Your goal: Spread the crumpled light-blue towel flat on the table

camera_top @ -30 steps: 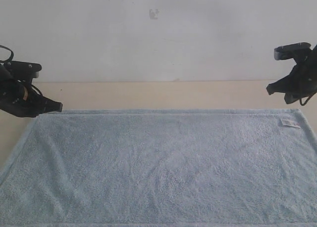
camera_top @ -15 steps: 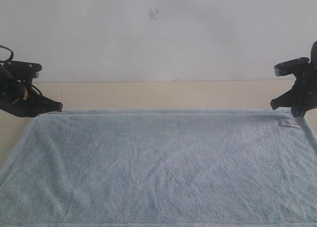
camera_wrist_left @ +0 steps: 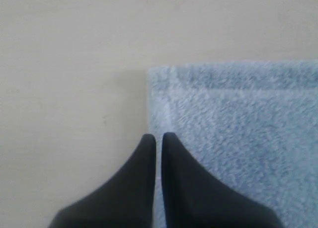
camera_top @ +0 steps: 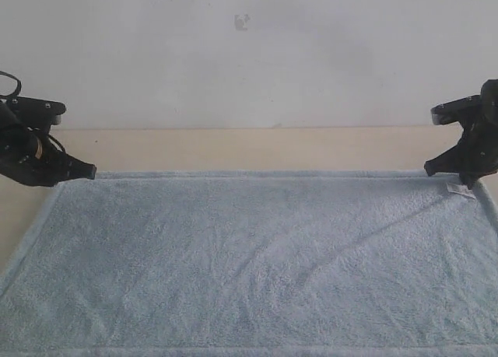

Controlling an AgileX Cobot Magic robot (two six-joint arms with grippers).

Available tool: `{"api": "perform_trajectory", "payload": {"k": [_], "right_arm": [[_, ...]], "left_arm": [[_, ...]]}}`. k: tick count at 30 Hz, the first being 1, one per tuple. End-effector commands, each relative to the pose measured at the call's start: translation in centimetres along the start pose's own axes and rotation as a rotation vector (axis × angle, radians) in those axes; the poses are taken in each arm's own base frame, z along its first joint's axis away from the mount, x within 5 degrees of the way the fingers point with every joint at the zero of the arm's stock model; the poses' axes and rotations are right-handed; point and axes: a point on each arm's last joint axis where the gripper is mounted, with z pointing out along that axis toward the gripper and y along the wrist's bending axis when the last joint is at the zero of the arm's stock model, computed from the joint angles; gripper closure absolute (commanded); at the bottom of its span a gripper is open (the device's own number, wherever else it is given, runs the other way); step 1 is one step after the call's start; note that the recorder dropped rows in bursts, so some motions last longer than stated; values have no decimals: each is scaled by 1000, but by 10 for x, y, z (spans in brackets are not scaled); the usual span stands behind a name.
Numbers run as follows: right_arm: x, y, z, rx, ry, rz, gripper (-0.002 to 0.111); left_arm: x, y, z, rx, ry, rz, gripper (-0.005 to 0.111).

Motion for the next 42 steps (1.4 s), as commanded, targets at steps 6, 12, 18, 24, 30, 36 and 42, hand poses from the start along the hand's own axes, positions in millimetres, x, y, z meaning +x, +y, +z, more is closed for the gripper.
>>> {"api": "perform_trajectory", "payload": {"k": [6,12,18,24,30,36,42], "right_arm": [[2,-16,1,23,-28,20,108],[-19,-15,-45,-85,-155,74,108],[-9,-13,-65,-140,-36,87,108],[24,-6,-87,-143,-9,101,108],[83,10,-102,-161,71,108,108],[129,20,-128,-133,-36,175,108],[171,24,-138,-128,2,197,108]], "left_arm": [[-2,3,-17,9,-4,3,103],[-2,9,-54,28,-67,1,103],[10,10,-63,33,-47,-22,103],[15,10,-78,57,-65,-63,103],[7,9,-94,86,-110,-122,103],[8,-9,-102,112,-109,-68,103],[9,-30,-108,159,-130,-26,103]]}}
